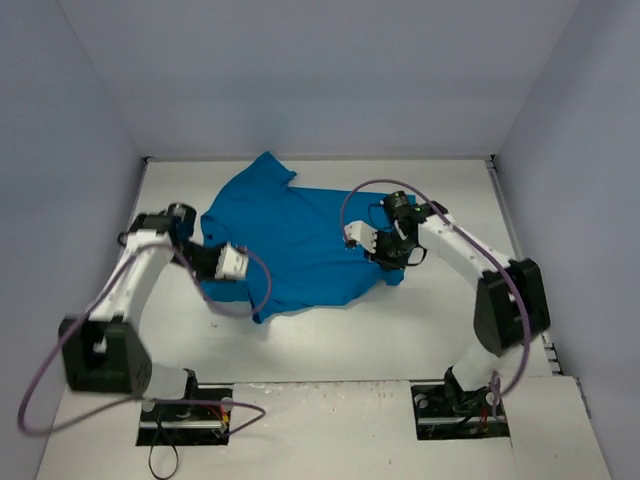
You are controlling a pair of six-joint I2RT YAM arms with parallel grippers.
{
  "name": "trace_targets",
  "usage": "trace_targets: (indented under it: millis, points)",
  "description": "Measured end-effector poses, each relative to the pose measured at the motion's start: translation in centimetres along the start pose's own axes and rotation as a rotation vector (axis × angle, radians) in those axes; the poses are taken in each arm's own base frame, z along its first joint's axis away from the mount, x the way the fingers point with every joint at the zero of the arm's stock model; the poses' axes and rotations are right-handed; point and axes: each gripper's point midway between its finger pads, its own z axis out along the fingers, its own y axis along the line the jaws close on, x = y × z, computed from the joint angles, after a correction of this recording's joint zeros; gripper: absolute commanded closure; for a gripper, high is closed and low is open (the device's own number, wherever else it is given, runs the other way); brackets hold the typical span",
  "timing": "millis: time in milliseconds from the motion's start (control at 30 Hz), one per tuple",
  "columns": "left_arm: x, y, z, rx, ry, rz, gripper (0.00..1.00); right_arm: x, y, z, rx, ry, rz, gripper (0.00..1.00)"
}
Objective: Fold and stack the t-shirts
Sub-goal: Flatten out the tshirt
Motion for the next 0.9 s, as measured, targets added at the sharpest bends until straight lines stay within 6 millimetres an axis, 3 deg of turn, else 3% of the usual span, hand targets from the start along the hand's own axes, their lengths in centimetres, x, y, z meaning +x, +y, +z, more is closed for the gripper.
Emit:
trace_targets:
  millis: [100,233,333,467,633,733,833,900]
  points:
    - [2.2,5.6,0.4,-0.006,-0.055,-0.219,1.00,1.5,-2.8,2.3,-0.055,0.014,0.084,1.00]
    - [7.1,13.3,0.6,-0.058,-0.105,-0.470,1.00,3.8,-8.0,5.2,-0.079,0.010,0.177,1.00]
    - [10.5,16.3,1.2,-0.086,-0.109,-0.585,1.00,5.5,-10.2,6.4,-0.073,0.021,0.198,1.00]
    - [12.8,16.8,2.2,-0.070,-0.103,-0.698,1.00,5.5,-10.7,6.4,-0.079,0.038,0.183,1.00]
    - [12.6,16.3,1.8,-0.072,-0.101,-0.745,1.00,4.5,-10.7,5.1,-0.063,0.030,0.172,1.00]
    - [11.0,15.8,-0.2,-0.110,-0.101,-0.731,1.00,2.9,-11.0,2.0,-0.001,-0.001,0.144,1.00]
    - [8.7,15.9,-2.9,-0.176,-0.108,-0.695,1.00,0.5,-11.0,-2.5,0.098,-0.052,0.082,1.00]
    - [7.5,16.1,-4.2,-0.211,-0.117,-0.668,1.00,-0.7,-10.9,-4.3,0.138,-0.074,0.050,0.94]
